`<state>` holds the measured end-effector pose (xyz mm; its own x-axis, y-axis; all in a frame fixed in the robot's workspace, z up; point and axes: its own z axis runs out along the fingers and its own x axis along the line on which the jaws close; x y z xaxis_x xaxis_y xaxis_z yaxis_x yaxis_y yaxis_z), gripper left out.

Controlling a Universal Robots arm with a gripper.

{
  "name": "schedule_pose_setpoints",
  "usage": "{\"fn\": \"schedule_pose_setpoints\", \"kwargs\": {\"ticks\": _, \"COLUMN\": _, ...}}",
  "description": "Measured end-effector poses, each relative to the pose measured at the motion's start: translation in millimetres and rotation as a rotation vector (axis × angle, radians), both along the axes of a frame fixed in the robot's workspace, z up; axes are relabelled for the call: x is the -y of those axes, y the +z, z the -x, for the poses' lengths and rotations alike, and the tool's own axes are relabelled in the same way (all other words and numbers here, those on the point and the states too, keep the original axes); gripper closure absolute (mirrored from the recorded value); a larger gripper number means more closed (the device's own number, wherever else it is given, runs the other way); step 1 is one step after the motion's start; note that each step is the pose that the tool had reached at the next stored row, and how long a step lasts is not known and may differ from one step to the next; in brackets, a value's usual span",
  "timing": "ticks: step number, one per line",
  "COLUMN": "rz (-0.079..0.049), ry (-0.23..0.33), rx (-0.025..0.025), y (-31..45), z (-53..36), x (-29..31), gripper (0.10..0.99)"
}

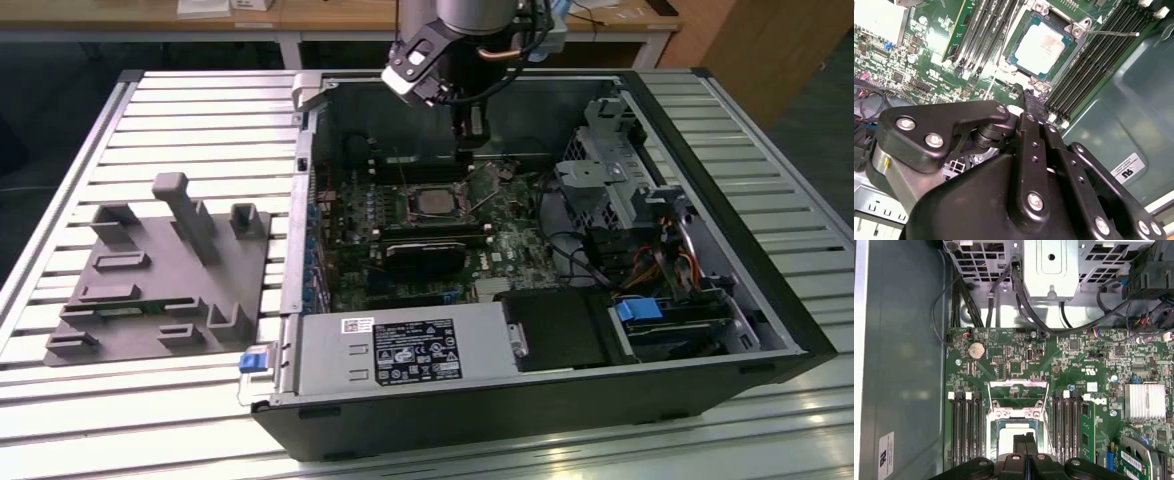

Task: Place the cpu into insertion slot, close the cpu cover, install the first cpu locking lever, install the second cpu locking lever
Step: 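Close the cpu cover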

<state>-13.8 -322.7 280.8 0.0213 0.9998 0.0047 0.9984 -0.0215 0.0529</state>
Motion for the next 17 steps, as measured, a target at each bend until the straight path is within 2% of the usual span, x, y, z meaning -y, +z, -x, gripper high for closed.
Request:
{"fn": "schedule_pose_setpoints", "kwargs": {"ticks": 6, "rz": 0.0, "ry": 0.0, "rx": 0.0, "y": 0.0, "z": -1.7, "x": 0.0, "gripper": 0.98}}
{"fn": "schedule_pose_setpoints", "kwargs": {"ticks": 17, "rz": 0.0, "ry": 0.0, "rx": -0.0001, "y": -0.1, "z": -10.9, "x": 0.0, "gripper": 0.98}}
